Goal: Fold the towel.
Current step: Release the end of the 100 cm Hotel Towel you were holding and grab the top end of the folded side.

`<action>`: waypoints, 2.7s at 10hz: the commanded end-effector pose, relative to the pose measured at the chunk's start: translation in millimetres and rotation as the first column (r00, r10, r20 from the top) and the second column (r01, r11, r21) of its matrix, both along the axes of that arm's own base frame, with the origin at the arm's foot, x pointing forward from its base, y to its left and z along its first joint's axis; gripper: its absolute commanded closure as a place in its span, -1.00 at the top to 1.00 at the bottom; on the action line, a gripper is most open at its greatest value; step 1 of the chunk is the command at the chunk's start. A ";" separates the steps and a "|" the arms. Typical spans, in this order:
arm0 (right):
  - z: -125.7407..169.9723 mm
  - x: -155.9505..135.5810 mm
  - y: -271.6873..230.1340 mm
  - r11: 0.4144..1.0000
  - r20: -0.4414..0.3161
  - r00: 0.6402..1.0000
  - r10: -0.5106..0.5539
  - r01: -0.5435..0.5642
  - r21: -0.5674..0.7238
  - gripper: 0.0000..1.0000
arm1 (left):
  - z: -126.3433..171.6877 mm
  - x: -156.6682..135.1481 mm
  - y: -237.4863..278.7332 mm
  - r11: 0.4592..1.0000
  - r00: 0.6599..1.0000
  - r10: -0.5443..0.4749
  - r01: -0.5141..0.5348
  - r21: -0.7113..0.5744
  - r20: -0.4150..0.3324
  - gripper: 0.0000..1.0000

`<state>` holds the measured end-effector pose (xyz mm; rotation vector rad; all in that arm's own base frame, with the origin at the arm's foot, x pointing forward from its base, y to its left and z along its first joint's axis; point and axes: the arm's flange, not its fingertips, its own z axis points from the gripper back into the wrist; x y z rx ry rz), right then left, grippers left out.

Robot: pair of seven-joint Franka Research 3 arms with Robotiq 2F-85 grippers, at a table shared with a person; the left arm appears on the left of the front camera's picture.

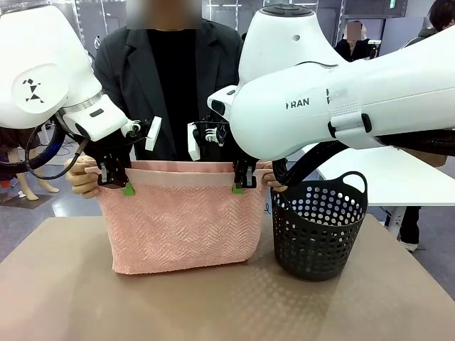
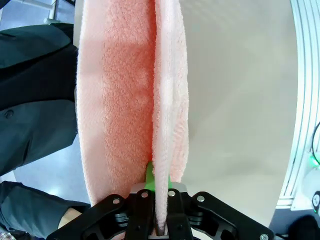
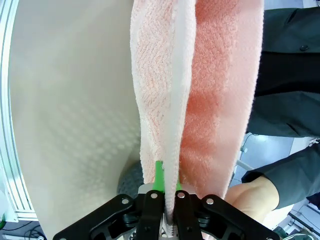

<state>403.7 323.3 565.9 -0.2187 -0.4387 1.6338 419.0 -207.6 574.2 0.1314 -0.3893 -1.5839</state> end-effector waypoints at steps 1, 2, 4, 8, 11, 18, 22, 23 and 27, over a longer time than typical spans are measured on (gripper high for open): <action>1.8 0.3 -0.4 1.000 0.010 1.000 0.001 -0.001 -0.001 -1.00 | 0.6 0.2 0.9 1.000 1.000 0.006 -0.006 -0.001 0.001 -1.00; 1.8 0.3 -0.4 1.000 0.010 1.000 0.001 -0.001 -0.001 -1.00 | 0.6 0.2 0.9 1.000 1.000 0.006 -0.006 -0.001 0.001 -1.00; 1.8 0.3 -0.4 1.000 0.010 1.000 0.001 -0.001 -0.001 -1.00 | 0.6 0.2 0.9 1.000 1.000 0.006 -0.006 -0.001 0.001 -1.00; -0.4 -6.3 -0.9 1.000 0.016 1.000 -0.004 0.004 0.002 0.22 | 5.0 -6.5 1.2 1.000 0.999 -0.005 0.004 0.017 0.039 0.72; 4.5 -11.3 -3.2 1.000 0.038 0.999 -0.004 0.004 0.019 0.79 | 7.1 -9.7 3.3 0.999 0.997 0.018 -0.020 0.033 0.073 0.58; 66.1 -37.3 -18.4 0.998 0.172 0.985 -0.035 0.026 0.056 1.00 | 69.8 -30.8 8.8 0.997 0.982 0.072 -0.074 0.008 0.174 1.00; 89.4 -17.7 -12.4 0.997 0.175 0.984 0.042 -0.051 0.051 1.00 | 97.0 -16.6 6.7 0.999 0.987 0.036 -0.034 -0.014 0.157 1.00; 93.0 -6.0 -8.9 0.995 0.159 0.985 0.066 -0.077 0.066 1.00 | 99.2 -6.6 4.6 1.000 0.992 0.023 -0.023 -0.001 0.123 1.00; 83.3 35.7 11.4 0.999 0.068 0.996 0.053 -0.054 0.008 1.00 | 88.8 41.7 -2.9 1.000 1.000 -0.004 0.004 0.013 0.005 1.00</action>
